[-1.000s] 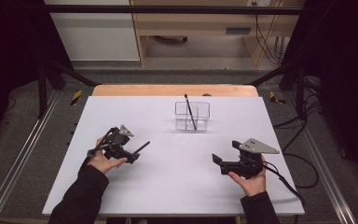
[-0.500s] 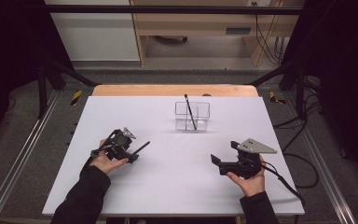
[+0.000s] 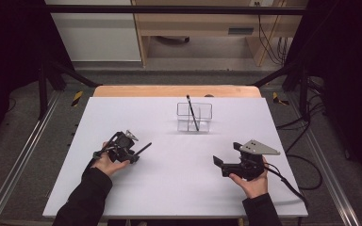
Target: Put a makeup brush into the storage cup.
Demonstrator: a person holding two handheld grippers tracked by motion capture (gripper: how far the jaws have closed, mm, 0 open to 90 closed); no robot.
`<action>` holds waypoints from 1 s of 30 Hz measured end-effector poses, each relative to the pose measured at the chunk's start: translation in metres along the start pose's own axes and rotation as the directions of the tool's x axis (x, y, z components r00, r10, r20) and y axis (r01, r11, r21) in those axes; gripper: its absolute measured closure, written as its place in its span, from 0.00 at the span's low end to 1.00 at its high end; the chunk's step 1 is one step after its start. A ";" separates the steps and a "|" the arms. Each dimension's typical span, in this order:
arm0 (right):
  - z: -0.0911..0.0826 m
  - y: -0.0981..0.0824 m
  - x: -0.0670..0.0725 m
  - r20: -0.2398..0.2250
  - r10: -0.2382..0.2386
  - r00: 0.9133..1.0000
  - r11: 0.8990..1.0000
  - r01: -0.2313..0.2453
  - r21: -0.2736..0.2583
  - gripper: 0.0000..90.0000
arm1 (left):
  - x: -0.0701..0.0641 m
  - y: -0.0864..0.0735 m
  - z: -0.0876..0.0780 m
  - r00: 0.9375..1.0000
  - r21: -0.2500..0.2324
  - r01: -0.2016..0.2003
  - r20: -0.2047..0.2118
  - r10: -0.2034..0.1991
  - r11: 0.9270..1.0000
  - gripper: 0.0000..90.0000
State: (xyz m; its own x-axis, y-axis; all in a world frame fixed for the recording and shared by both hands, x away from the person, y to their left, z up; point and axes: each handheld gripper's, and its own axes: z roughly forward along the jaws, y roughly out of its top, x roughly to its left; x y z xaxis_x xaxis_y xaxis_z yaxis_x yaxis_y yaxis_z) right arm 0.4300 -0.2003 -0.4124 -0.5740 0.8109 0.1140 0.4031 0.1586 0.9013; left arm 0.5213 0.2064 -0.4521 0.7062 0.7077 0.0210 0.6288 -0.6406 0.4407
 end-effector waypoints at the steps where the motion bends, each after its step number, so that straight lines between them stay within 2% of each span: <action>1: 0.000 0.000 0.000 -0.001 0.000 1.000 1.000 0.000 0.001 0.09 | 0.000 0.000 0.000 1.000 0.000 0.004 0.000 -0.004 1.000 0.76; 9: 0.000 0.000 0.000 -0.001 0.001 1.000 1.000 -0.001 0.001 0.09 | 0.002 0.000 -0.001 0.999 0.010 0.049 -0.009 -0.049 0.999 0.90; 18: 0.000 0.000 0.000 -0.002 0.000 1.000 1.000 0.000 0.002 0.09 | 0.002 0.000 -0.001 0.997 0.011 0.075 -0.004 -0.075 0.997 0.92; 20: 0.000 0.000 0.000 -0.002 0.000 1.000 1.000 0.000 0.002 0.09 | 0.003 0.001 -0.001 0.998 0.016 0.066 0.007 -0.066 0.998 0.91; 23: 0.000 0.000 0.000 -0.002 0.000 1.000 1.000 0.000 0.002 0.09 | 0.003 0.003 -0.002 0.998 0.013 0.054 0.016 -0.055 0.998 0.82; 26: 0.000 0.000 0.000 -0.002 0.000 1.000 1.000 0.000 0.001 0.09 | 0.002 0.007 -0.001 1.000 0.040 0.031 0.001 -0.031 0.999 0.78; 30: -0.001 0.001 0.000 -0.002 0.001 1.000 1.000 -0.001 -0.002 0.09 | 0.000 0.013 0.000 1.000 0.080 0.012 0.008 -0.013 0.997 0.78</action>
State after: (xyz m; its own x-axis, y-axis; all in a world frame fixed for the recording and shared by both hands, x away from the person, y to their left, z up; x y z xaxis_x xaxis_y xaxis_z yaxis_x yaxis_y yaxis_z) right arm 0.4299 -0.2010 -0.4115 -0.5753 0.8096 0.1161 0.4027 0.1568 0.9018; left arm 0.5301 0.1979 -0.4466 0.7007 0.7134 0.0082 0.6613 -0.6537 0.3679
